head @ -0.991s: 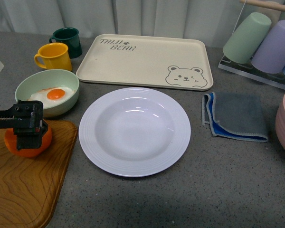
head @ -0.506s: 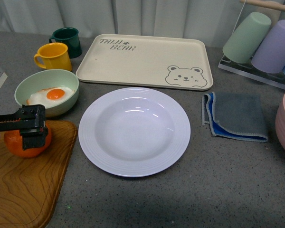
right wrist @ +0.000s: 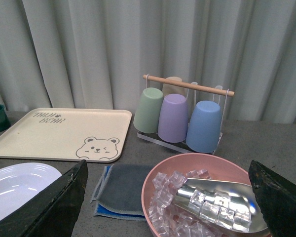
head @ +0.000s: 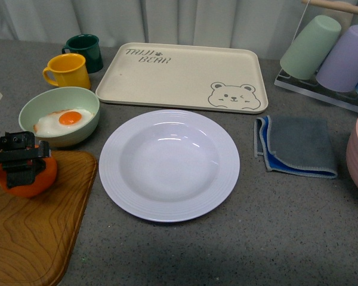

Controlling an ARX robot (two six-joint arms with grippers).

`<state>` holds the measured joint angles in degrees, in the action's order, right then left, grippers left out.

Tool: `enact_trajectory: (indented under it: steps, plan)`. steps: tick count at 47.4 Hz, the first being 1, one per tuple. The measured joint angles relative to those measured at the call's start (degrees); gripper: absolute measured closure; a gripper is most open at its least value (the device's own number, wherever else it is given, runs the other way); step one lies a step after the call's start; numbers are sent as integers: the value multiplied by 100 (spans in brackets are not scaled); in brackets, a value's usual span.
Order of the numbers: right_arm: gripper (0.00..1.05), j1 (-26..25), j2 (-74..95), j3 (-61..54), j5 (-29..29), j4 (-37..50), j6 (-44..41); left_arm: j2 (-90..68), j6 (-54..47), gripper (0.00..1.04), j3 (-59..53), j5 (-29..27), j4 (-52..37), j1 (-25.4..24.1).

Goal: Place orange and plate with both arms

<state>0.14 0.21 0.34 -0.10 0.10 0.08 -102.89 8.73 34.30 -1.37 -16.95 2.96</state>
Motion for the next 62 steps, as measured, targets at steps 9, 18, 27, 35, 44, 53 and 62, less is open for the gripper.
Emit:
enact_trajectory:
  steps: [9, 18, 27, 35, 44, 53, 62]
  plan:
    - [9, 0, 0, -2, 0, 0, 0, 387, 2, 51, -9, -11, 26, 299]
    - [9, 0, 0, -2, 0, 0, 0, 492, 107, 51, 264, -160, 81, 1086]
    - [9, 0, 0, 0, 0, 0, 0, 227, 374, 52, 667, -260, 50, 1727]
    - [9, 0, 0, 0, 0, 0, 0, -221, 586, 52, 1086, -409, 55, 2186]
    - [9, 0, 0, -2, 0, 0, 0, -614, 782, 52, 1342, -503, 55, 2621]
    - [9, 0, 0, 0, 0, 0, 0, -885, 833, 52, 1521, -553, 39, 2754]
    - [9, 0, 0, -2, 0, 0, 0, -1185, 975, 52, 1604, -616, 31, 2730]
